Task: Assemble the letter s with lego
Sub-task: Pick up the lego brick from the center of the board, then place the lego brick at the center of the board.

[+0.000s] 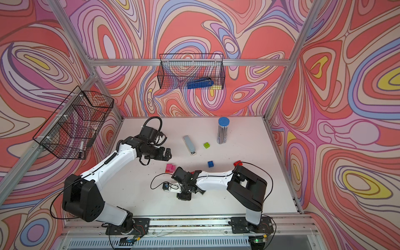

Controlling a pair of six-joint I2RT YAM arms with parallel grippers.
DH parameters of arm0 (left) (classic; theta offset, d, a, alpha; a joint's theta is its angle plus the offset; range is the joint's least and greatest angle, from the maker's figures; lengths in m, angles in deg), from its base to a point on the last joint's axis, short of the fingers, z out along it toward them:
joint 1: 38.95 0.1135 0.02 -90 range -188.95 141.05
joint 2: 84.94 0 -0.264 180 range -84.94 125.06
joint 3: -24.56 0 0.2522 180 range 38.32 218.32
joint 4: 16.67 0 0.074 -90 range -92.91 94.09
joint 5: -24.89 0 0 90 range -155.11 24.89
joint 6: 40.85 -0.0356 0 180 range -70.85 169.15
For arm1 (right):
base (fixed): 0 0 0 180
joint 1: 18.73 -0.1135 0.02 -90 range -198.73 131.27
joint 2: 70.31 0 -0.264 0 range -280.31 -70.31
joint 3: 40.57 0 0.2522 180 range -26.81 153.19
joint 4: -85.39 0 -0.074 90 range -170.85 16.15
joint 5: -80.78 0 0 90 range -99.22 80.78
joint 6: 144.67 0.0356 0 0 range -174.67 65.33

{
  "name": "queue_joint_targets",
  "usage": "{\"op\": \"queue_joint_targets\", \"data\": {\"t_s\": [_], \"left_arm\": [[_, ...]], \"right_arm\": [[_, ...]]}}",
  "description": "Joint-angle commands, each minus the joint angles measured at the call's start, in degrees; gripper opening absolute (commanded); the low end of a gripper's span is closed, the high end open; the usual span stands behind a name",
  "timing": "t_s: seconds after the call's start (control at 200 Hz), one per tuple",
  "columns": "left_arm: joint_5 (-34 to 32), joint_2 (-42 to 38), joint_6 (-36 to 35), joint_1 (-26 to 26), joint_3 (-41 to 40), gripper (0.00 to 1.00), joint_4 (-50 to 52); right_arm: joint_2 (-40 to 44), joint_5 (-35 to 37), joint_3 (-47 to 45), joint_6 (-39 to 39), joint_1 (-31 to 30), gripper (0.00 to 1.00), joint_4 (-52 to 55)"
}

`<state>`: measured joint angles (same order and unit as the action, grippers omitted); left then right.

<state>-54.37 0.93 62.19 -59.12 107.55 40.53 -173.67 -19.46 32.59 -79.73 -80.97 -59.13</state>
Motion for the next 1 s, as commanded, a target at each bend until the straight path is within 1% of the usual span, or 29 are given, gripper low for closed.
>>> {"op": "queue_joint_targets", "data": {"t_s": [0.0, 0.195, 0.386, 0.596, 0.651, 0.736, 0.886, 0.992], "left_arm": [[0.42, -1.13, -1.26, 0.50, -0.59, 1.00, 0.44], [0.07, -1.75, -1.02, 1.14, -1.03, 1.00, 0.32], [-0.11, -2.53, -0.73, 1.47, -1.80, 1.00, -0.11], [-0.50, -2.57, -1.00, 2.03, -2.00, 1.00, 0.34], [-0.38, -2.54, -1.01, 2.09, -2.13, 1.00, 0.16], [-0.15, -2.25, -1.07, 2.12, -2.17, 1.00, -0.11], [1.02, -1.33, -0.91, 2.24, -2.07, 1.00, -0.44], [1.21, -0.80, -1.00, 2.26, -1.66, 1.00, -0.24]], "right_arm": [[0.96, 1.72, 2.16, -1.71, 1.32, 0.31, 1.38], [-0.92, -0.67, 5.04, -4.11, 4.98, 0.31, 0.80], [-5.17, -3.06, 9.48, -7.04, 7.40, 0.33, 2.53], [-8.22, -3.06, 11.71, -8.09, 8.96, 0.34, 3.17], [-8.36, -3.16, 11.79, -8.26, 8.98, 0.37, 3.07], [-8.70, -3.26, 11.62, -8.71, 9.06, 0.44, 3.11], [-9.31, -2.42, 12.26, -9.13, 9.31, 0.52, 5.15], [-7.76, -2.06, 12.08, -8.58, 9.53, 0.57, 5.36]]}}
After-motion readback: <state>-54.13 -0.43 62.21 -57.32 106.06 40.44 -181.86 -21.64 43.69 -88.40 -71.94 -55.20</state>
